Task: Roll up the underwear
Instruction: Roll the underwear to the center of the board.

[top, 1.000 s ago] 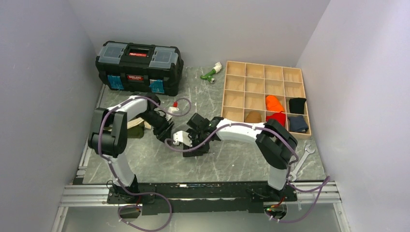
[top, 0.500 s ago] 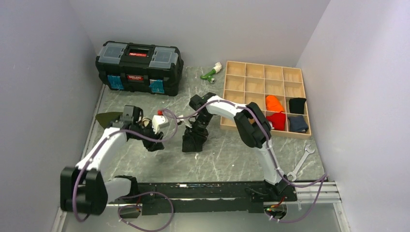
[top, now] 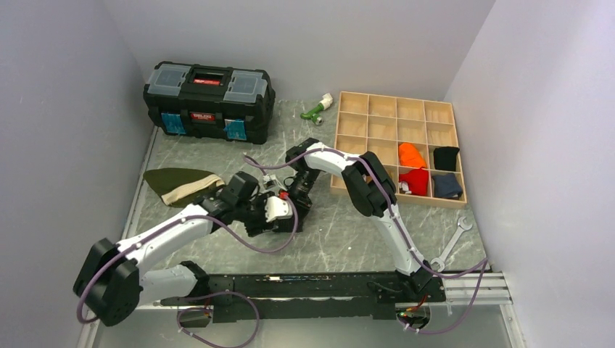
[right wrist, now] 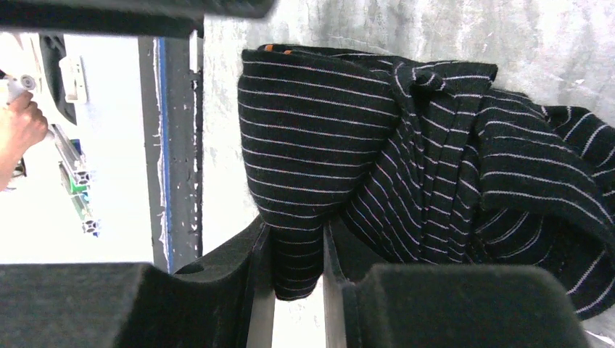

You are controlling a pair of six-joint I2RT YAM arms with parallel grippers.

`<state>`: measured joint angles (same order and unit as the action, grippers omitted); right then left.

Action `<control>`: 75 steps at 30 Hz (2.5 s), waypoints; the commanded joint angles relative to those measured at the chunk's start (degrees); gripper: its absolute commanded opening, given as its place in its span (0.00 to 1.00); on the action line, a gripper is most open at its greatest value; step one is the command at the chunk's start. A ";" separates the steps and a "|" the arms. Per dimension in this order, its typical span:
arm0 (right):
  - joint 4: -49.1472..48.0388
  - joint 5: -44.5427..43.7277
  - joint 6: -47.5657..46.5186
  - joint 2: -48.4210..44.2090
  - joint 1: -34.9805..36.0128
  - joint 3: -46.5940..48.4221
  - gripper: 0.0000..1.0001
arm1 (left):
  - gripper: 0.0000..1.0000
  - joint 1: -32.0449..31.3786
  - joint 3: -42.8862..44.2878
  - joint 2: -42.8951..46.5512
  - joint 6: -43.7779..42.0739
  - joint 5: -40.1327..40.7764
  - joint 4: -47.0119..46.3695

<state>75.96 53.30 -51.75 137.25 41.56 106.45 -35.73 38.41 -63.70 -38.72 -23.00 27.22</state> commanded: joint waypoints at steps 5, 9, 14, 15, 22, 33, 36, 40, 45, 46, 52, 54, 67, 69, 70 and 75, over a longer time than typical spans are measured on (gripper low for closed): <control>0.90 -0.55 -2.40 2.92 -0.33 0.00 0.07 | 0.63 -7.55 3.28 -7.51 -0.05 8.77 -7.93; 0.53 -1.02 -2.23 3.01 -0.34 -0.37 0.07 | 0.65 -9.75 3.44 -8.23 -0.36 10.98 -8.91; 1.51 -0.67 -2.57 3.54 -0.43 0.66 0.08 | 0.67 -10.78 4.41 -10.48 -0.64 11.17 -9.12; 1.55 -0.65 -2.57 3.55 -0.43 0.68 0.08 | 0.67 -10.95 4.70 -11.08 -0.70 11.14 -9.16; 1.37 -0.88 -2.48 3.22 -0.51 0.42 0.08 | 0.67 -11.59 5.81 -15.81 -1.53 11.49 -9.71; 1.16 -1.24 -2.14 3.27 -0.54 0.24 0.08 | 0.51 -11.56 6.33 -21.41 -2.02 10.83 -9.82; 1.14 -1.31 -2.00 3.29 -0.60 0.11 0.09 | 0.40 -11.65 7.24 -22.55 -2.10 10.40 -8.73; 1.00 -1.35 -1.78 3.20 -0.60 0.22 0.13 | 0.26 -11.67 7.87 -23.80 -2.53 9.86 -6.77; 0.53 -1.85 -0.98 2.63 -0.93 0.34 0.40 | 0.07 -11.61 7.52 -25.61 -3.40 9.83 -5.42; 0.42 -1.96 -0.77 2.24 -1.15 0.33 0.45 | 0.03 -11.64 7.60 -26.06 -3.59 9.62 -5.01; -0.54 -2.98 0.36 -1.47 -2.80 0.00 0.62 | 0.00 -11.72 7.44 -27.90 -4.24 8.78 -3.98; -0.37 -3.23 0.50 -2.89 -3.35 -0.10 0.63 | 0.00 -11.68 7.46 -28.38 -4.47 8.60 -3.90; -2.22 -6.03 1.84 -15.62 -9.05 -3.69 0.64 | 0.00 -11.43 10.51 -31.82 -5.06 5.41 1.47; -3.94 -6.30 3.06 -18.06 -10.86 -5.20 0.64 | 0.00 -11.02 11.67 -32.91 -5.41 4.49 3.39; -4.83 -6.26 3.63 -19.30 -11.80 -6.17 0.64 | 0.00 -10.33 12.52 -33.68 -5.64 3.76 4.68; -12.51 -7.79 8.31 -27.40 -15.82 -13.24 0.64 | 0.00 -5.29 18.85 -38.12 -7.39 -4.55 12.83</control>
<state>70.57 46.72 -47.09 117.03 28.03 97.65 -44.12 56.03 -94.78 -43.90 -18.37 32.91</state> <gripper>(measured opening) 0.643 0.284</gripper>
